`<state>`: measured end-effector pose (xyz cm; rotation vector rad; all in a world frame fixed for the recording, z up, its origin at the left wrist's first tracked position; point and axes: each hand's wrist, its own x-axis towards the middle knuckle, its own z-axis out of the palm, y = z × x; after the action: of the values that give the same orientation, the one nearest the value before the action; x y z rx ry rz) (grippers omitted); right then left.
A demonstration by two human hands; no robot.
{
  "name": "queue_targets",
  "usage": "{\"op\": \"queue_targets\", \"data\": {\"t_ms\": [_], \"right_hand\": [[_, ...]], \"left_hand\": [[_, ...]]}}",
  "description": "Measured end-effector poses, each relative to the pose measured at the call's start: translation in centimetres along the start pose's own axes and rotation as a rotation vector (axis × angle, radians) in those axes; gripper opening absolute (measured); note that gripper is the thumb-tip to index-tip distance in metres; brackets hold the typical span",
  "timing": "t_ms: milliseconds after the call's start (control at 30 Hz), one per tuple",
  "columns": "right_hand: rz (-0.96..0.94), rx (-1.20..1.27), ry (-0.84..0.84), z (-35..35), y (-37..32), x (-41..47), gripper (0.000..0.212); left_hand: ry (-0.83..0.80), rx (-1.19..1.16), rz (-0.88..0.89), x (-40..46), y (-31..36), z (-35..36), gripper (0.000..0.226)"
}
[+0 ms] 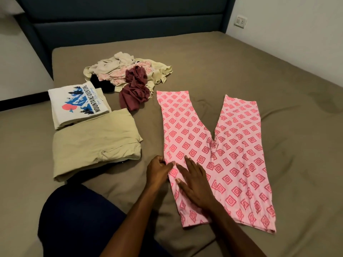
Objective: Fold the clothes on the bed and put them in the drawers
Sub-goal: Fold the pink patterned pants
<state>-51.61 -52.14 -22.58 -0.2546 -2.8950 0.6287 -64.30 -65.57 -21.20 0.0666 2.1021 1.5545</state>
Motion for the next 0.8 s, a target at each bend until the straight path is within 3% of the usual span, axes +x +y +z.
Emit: {"op": "queue_targets", "data": {"t_ms": [100, 233, 367, 500, 633, 800], "right_hand": [[0.038, 0.266, 0.130, 0.2, 1.0, -0.3, 0.058], [0.022, 0.359, 0.204, 0.7, 1.7, -0.5, 0.047], [0.076, 0.326, 0.201, 0.3, 1.2, -0.7, 0.047], [0.096, 0.124, 0.176, -1.2, -0.1, 1.3, 0.046], [0.136, 0.084, 0.183, -1.4, -0.8, 3.9, 0.056], [0.089, 0.023, 0.144, 0.4, -1.1, 5.8, 0.042]], "left_hand": [[-0.019, -0.038, -0.012, -2.7, 0.7, -0.4, 0.031], [-0.133, 0.003, -0.010, -5.7, 1.0, -0.7, 0.028], [-0.104, 0.101, -0.066, -7.8, 0.4, -1.2, 0.024], [-0.045, 0.090, -0.134, -7.7, 0.1, -1.4, 0.028], [0.183, 0.228, -0.031, -4.4, 1.4, -0.9, 0.031], [0.181, -0.123, -0.088, 4.2, 3.0, 0.0, 0.050]]}}
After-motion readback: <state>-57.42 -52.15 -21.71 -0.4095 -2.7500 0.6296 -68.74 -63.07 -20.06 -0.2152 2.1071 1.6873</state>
